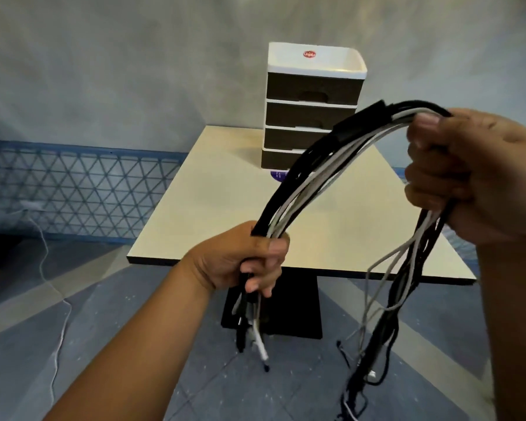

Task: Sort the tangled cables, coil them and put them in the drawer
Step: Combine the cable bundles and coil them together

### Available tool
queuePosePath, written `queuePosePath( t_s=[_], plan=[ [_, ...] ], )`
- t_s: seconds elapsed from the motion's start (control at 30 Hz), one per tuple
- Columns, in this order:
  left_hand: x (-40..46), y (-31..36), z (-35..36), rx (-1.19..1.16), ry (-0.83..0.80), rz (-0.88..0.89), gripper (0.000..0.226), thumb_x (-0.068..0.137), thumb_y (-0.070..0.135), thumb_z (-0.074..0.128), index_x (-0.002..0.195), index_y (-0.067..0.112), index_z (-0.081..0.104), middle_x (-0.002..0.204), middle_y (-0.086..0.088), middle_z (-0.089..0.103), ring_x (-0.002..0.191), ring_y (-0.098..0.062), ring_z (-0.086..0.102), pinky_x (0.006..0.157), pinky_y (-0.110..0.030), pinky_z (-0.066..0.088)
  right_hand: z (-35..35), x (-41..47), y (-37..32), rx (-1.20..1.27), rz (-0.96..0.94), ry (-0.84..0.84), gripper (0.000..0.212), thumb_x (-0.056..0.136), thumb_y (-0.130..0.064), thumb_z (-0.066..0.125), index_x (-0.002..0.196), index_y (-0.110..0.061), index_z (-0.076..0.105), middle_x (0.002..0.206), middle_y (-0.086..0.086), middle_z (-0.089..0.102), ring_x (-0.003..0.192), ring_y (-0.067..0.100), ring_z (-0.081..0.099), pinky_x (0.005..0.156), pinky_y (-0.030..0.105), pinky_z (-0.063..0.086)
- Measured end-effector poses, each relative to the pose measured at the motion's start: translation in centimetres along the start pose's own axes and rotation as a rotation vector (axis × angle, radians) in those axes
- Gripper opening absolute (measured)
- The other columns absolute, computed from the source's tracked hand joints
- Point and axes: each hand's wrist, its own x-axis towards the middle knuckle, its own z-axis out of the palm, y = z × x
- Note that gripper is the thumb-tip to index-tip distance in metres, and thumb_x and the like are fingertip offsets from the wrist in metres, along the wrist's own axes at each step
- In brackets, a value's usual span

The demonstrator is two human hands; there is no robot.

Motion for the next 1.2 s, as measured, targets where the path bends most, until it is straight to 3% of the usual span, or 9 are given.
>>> queuePosePath(
  t_s=[0.27,0.43,0.57,0.73,0.8,0.87,1.0,1.1,1.2],
  plan=[
    [-0.6,-1.6,0.8,-0.311,-0.088,0.024,0.028,0.102,0.03,0.049,0.079,0.013,0.051,0.047,0.011,0.034,0.044,-0.003,0.055,0.059,-0.027,0.055,-4.6,-0.3,4.0,0.083,0.138,0.079,0.026,0.095,-0.025,0.044,0.071,-0.017,0.038,0.049,-0.012,0.025,0.038,0.003,0.017,0.039,0.018,0.021],
    [-0.7,1.8,0.6,-0.515,-0.049,0.069,0.031,0.105,0.027,0.041,0.082,0.009,0.049,0.049,0.008,0.038,0.039,-0.012,0.039,0.056,-0.027,0.049,-6.9,-2.6,10.3,0.144,0.247,-0.023,0.026,0.083,-0.029,0.066,0.067,-0.021,0.047,0.051,-0.007,0.027,0.037,0.005,0.024,0.041,0.019,0.028],
    [-0.3,5.1,0.9,-0.549,-0.001,0.011,0.034,0.107,0.029,0.036,0.083,0.009,0.05,0.051,0.007,0.037,0.042,-0.01,0.035,0.056,-0.027,0.046,-5.5,-4.6,15.1,0.096,0.371,-0.164,0.035,0.069,-0.039,0.086,0.066,-0.02,0.057,0.052,0.003,0.037,0.044,0.014,0.036,0.049,0.029,0.034],
    [1.7,7.4,3.3,-0.59,-0.016,-0.078,0.034,0.105,0.033,0.041,0.079,0.013,0.049,0.048,0.009,0.034,0.04,-0.008,0.032,0.051,-0.023,0.044,-1.9,-5.3,18.0,-0.043,0.429,-0.29,0.016,0.086,-0.019,0.07,0.081,-0.006,0.063,0.078,0.021,0.067,0.084,0.036,0.069,0.087,0.039,0.054],
    [2.5,8.1,4.3,-0.568,-0.029,-0.1,0.033,0.104,0.033,0.042,0.078,0.014,0.048,0.047,0.009,0.032,0.039,-0.007,0.031,0.05,-0.022,0.043,-1.8,-5.1,18.2,-0.103,0.484,-0.328,0.019,0.087,-0.016,0.071,0.097,-0.002,0.064,0.1,0.02,0.072,0.104,0.032,0.068,0.101,0.044,0.05],
    [3.0,8.8,5.0,-0.521,-0.028,-0.118,0.033,0.103,0.033,0.042,0.077,0.014,0.048,0.046,0.009,0.031,0.038,-0.007,0.03,0.049,-0.022,0.043,-2.1,-4.6,17.4,-0.183,0.5,-0.358,0.04,0.082,-0.022,0.078,0.118,-0.013,0.063,0.12,0.005,0.069,0.116,0.019,0.063,0.108,0.044,0.045],
    [3.7,9.9,6.2,-0.448,-0.004,-0.158,0.032,0.101,0.032,0.042,0.075,0.016,0.048,0.045,0.01,0.028,0.037,-0.005,0.028,0.047,-0.02,0.041,-0.4,-2.5,12.3,-0.108,0.169,-0.126,0.078,0.071,-0.038,0.078,0.14,-0.026,0.043,0.138,-0.01,0.056,0.129,0.008,0.052,0.11,0.038,0.043],
    [4.0,10.1,6.9,-0.428,-0.019,-0.167,0.032,0.101,0.033,0.041,0.075,0.016,0.047,0.045,0.01,0.028,0.036,-0.005,0.027,0.047,-0.019,0.041,2.3,-0.7,8.6,-0.059,-0.156,0.026,0.068,0.078,-0.027,0.075,0.138,-0.019,0.045,0.129,-0.005,0.062,0.119,0.009,0.06,0.099,0.03,0.05],
    [3.9,10.5,7.1,-0.496,-0.067,-0.133,0.033,0.104,0.032,0.037,0.078,0.014,0.044,0.047,0.01,0.031,0.038,-0.007,0.03,0.05,-0.021,0.04,4.4,0.4,9.1,0.093,-0.178,0.044,0.033,0.08,-0.005,0.069,0.111,-0.008,0.058,0.08,0.0,0.069,0.074,0.012,0.069,0.07,0.025,0.055]
  ],
)
